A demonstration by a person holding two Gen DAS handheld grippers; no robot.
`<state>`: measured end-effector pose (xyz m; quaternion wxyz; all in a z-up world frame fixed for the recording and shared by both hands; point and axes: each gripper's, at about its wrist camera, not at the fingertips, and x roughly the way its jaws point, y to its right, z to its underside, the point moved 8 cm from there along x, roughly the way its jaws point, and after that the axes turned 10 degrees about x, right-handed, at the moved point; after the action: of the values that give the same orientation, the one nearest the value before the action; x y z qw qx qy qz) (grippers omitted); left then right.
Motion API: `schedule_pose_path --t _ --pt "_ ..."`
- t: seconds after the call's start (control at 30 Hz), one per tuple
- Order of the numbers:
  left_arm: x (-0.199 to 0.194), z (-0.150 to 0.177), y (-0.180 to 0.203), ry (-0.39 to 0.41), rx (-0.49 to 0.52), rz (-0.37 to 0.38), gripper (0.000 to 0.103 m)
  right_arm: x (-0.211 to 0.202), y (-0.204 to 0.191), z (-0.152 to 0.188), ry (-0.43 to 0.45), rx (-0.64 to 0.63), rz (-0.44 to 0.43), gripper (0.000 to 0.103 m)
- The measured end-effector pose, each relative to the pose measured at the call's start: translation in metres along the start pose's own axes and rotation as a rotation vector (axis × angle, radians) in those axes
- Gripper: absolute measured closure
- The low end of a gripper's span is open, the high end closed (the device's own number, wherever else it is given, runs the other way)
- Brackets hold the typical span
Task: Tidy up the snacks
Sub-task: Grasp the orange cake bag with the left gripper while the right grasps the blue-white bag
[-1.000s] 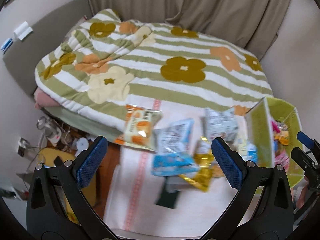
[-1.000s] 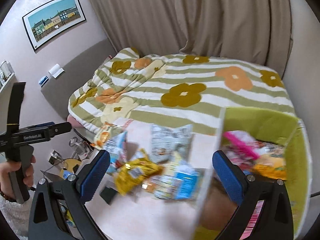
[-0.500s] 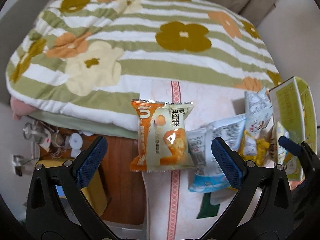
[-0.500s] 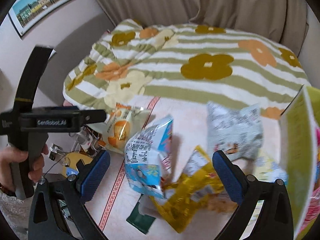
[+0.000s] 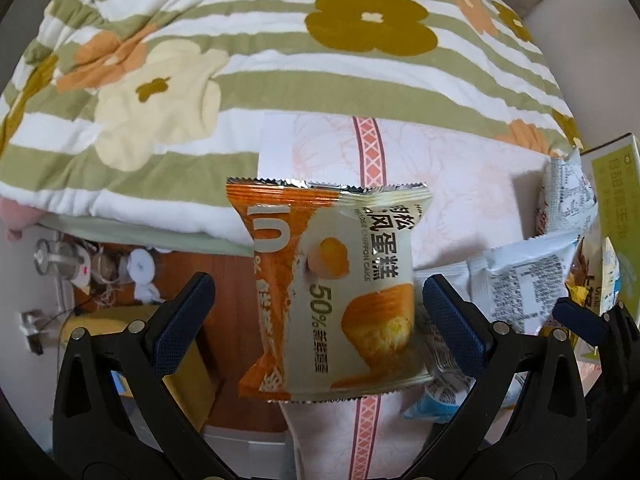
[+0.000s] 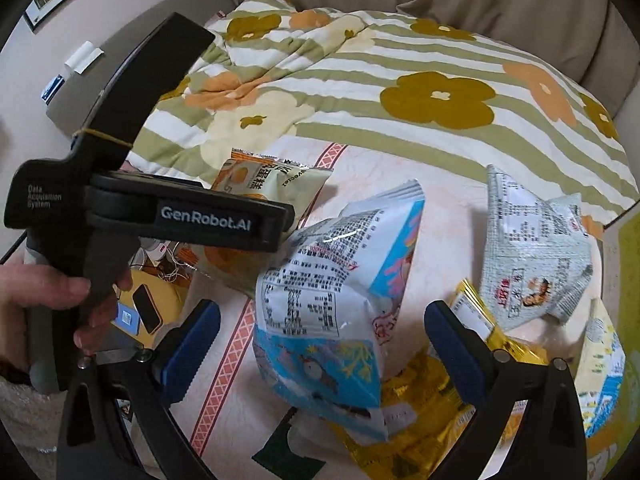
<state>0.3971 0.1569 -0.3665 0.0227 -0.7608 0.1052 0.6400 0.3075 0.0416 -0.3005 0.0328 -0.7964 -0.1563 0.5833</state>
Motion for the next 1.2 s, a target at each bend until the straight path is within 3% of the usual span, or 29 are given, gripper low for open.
schedule_pose_path --t 0.23,0.33,0.73,1.0,1.2 --pt "0.008 0.001 0.005 -0.008 0.002 0.028 0.034 0.017 0.002 0.001 -0.038 0.016 -0.011 0.006" --pt "0.006 0.000 0.008 0.006 0.015 0.021 0.041 0.022 0.003 0.002 -0.051 0.013 -0.014 0.011" --pt "-0.014 0.004 -0.005 0.047 -0.043 -0.002 0.044 0.024 0.003 -0.001 -0.065 0.008 -0.046 0.017" --pt "-0.025 0.007 -0.014 0.071 -0.069 -0.019 0.044 0.028 -0.007 -0.001 -0.071 -0.025 -0.073 0.043" --pt "-0.044 0.005 -0.015 0.103 -0.072 -0.028 0.044 0.014 -0.011 -0.006 -0.033 -0.031 -0.081 0.048"
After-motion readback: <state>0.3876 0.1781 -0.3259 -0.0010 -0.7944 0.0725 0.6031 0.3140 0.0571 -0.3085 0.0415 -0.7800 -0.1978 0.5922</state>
